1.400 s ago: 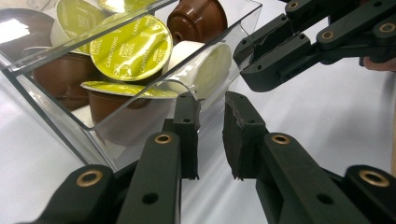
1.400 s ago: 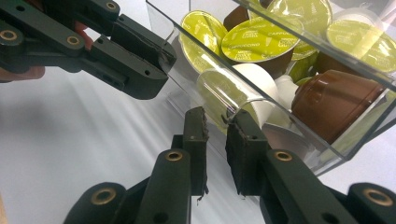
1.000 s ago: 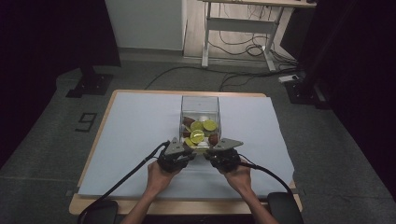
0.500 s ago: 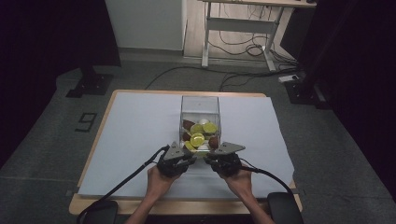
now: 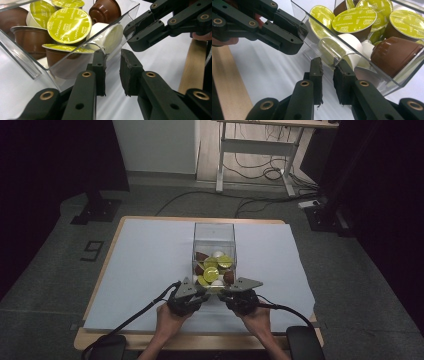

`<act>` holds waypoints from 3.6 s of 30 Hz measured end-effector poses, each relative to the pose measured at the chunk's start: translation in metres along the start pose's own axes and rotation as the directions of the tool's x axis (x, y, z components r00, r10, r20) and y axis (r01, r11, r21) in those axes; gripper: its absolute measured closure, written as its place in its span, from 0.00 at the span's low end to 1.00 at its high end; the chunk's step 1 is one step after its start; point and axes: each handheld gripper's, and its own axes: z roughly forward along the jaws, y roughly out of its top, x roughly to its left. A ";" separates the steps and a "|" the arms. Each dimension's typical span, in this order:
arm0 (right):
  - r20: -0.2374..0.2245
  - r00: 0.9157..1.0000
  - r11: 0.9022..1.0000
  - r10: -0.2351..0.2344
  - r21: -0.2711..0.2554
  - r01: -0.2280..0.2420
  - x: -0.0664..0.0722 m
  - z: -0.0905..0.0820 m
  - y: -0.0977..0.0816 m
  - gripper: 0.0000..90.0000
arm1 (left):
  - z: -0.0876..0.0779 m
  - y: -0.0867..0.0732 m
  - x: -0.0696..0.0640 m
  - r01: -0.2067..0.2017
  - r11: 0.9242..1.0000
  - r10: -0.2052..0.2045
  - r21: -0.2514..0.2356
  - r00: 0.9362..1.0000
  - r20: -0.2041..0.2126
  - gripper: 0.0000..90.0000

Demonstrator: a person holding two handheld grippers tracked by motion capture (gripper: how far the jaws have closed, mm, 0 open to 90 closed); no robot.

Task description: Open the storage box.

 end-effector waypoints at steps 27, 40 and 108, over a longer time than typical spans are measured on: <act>-0.036 0.998 0.998 -0.047 0.035 0.048 0.013 -0.009 -0.009 0.86 | -0.005 -0.009 -0.015 -0.004 1.000 0.004 0.006 1.000 0.030 0.82; -0.063 0.996 0.995 -0.057 0.078 0.061 0.010 -0.010 -0.010 0.83 | -0.009 -0.010 -0.011 -0.036 0.998 0.035 0.043 0.999 0.034 0.78; 0.074 0.990 0.990 0.117 0.076 -0.122 -0.075 -0.051 -0.040 0.50 | -0.043 -0.036 0.064 0.051 0.988 -0.033 0.147 0.992 -0.125 0.44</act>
